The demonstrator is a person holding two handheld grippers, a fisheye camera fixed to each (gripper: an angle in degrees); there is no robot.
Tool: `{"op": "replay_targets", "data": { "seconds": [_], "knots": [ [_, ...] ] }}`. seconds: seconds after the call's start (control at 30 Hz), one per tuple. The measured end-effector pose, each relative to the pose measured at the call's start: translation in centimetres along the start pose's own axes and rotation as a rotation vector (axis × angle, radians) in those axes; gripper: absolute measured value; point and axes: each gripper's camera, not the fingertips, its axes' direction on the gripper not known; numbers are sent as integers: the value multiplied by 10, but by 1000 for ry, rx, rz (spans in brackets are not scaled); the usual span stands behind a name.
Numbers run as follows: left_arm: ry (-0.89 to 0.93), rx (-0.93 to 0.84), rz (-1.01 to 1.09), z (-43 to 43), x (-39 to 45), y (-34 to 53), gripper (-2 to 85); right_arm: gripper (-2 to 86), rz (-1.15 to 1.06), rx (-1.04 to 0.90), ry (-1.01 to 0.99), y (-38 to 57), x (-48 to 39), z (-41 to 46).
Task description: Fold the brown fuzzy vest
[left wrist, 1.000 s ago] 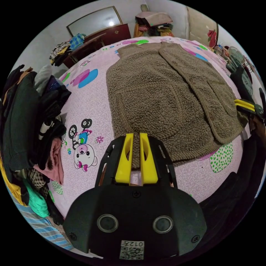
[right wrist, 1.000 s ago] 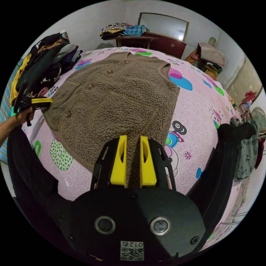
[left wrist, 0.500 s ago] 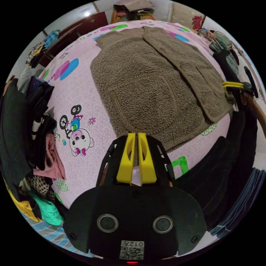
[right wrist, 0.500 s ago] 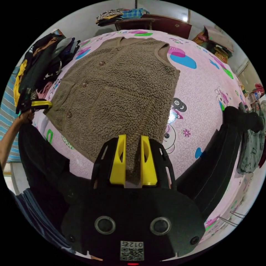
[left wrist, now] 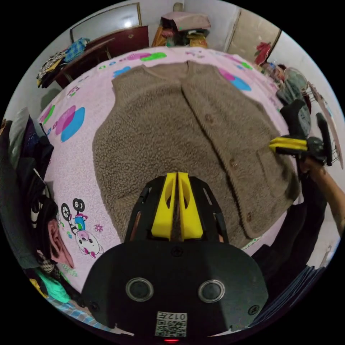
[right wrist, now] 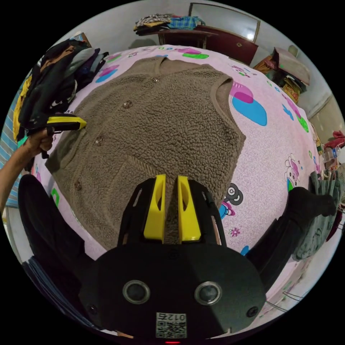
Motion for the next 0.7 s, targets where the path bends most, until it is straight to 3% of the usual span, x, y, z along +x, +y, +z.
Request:
{"op": "replay_targets", "data": {
  "seconds": [0.2,0.33,0.5,0.7],
  "knots": [
    [46,36,88,-9,-11,6,10,49,-98,-43,-79,-11,20,-6],
    [81,244,71,-53,-49,-28,28,35,-99,72,-114,-54,65,-34],
    [-24,333,63,-68,-106,-129,70,60,-38,158,-81,-145,132,-45],
    [-94,279,49,-45,-144,-225,109,81,6,171,-42,-227,176,-27]
  ]
}}
